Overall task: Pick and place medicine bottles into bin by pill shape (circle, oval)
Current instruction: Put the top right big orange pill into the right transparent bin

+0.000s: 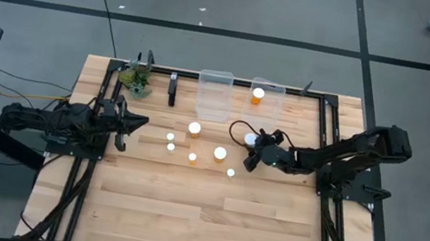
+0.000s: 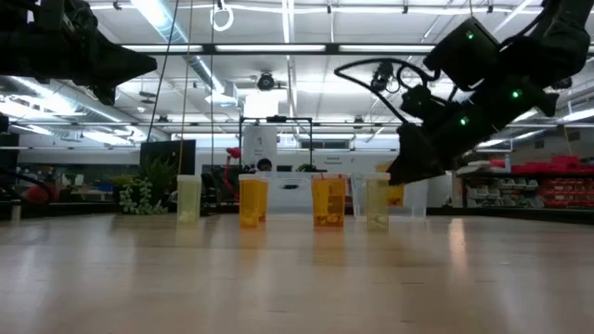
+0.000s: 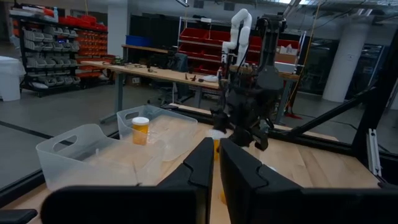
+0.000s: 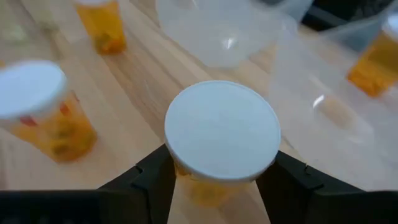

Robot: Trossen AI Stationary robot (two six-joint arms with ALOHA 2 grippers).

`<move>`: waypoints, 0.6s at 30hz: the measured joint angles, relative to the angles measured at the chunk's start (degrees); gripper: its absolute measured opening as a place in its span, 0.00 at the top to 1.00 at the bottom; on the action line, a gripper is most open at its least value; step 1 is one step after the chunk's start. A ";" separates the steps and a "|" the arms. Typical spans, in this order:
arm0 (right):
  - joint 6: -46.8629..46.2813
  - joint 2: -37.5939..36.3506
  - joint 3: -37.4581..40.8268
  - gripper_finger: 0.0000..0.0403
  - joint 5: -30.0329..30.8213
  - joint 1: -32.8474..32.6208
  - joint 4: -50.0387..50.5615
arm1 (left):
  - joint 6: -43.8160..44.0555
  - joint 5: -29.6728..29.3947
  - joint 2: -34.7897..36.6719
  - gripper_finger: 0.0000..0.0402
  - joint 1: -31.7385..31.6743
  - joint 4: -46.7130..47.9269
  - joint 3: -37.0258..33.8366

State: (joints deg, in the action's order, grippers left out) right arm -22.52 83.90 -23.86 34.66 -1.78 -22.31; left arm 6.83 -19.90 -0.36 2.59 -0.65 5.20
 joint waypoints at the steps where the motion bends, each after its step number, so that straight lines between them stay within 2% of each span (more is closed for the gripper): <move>1: 0.59 -0.67 -0.34 0.49 0.05 0.00 0.02 | 0.00 0.00 0.00 0.92 0.00 0.05 0.01; 4: 2.50 -3.08 -2.27 0.49 0.10 0.14 1.75 | 0.00 0.00 0.00 0.93 -0.02 0.03 0.00; 8: 4.09 -5.45 -6.57 0.49 0.53 1.19 9.11 | 0.00 0.00 0.00 0.94 -0.01 0.06 0.01; 13: 8.12 -4.58 -13.30 0.49 0.65 3.78 16.28 | 0.00 0.00 0.00 0.92 0.00 0.01 -0.01; 18: 12.81 -3.39 -16.91 0.49 -0.05 8.18 16.73 | -0.01 -0.03 0.00 0.91 -0.01 0.03 0.01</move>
State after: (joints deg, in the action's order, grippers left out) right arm -9.71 80.51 -40.77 34.61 6.40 -5.58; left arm 6.82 -19.93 -0.36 2.58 -0.62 5.21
